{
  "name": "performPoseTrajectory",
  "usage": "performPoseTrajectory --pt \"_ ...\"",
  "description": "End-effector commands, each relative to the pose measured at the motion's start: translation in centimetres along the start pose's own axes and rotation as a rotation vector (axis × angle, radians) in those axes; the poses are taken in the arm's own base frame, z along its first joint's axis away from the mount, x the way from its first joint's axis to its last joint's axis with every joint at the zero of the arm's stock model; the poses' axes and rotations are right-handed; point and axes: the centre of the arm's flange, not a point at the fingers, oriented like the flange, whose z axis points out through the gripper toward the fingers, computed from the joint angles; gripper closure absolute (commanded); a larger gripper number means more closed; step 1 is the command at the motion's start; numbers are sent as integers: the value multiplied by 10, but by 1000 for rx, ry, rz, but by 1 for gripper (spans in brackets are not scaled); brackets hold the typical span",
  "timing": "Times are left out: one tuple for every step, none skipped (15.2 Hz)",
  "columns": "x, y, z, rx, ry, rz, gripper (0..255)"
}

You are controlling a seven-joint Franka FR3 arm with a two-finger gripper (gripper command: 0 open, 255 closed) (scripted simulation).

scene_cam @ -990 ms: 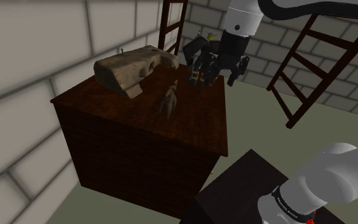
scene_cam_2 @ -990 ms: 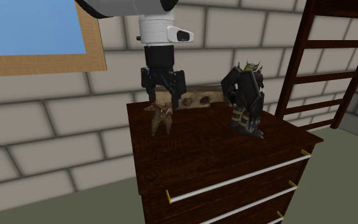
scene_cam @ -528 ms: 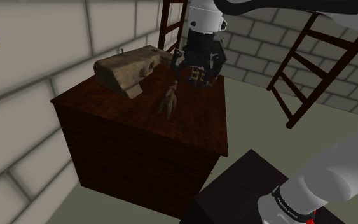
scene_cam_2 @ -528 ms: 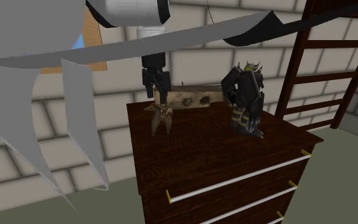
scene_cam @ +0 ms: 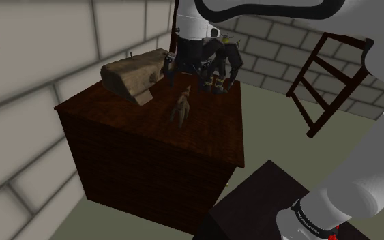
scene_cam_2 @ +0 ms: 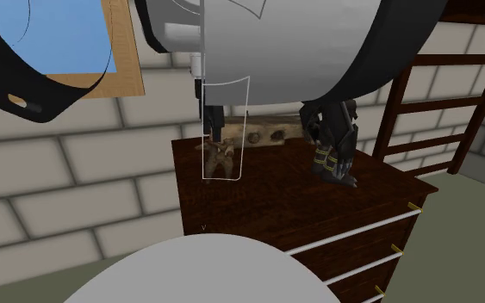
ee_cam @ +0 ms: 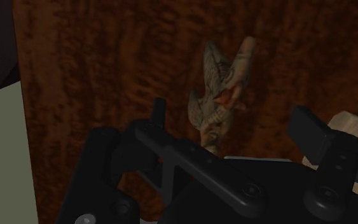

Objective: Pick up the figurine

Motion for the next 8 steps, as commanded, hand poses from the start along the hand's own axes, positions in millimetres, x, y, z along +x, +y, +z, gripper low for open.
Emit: performPoseTrajectory --pt "1 -2 10 0 0 3 0" --pt "1 -2 15 0 0 3 0" --pt "1 -2 21 0 0 3 0" --pt "1 -3 29 0 0 3 0" --pt "1 -3 29 0 0 3 0" --pt "1 -3 29 0 0 3 0" --pt "1 -3 29 0 0 3 255" --pt "1 -3 29 0 0 3 255"
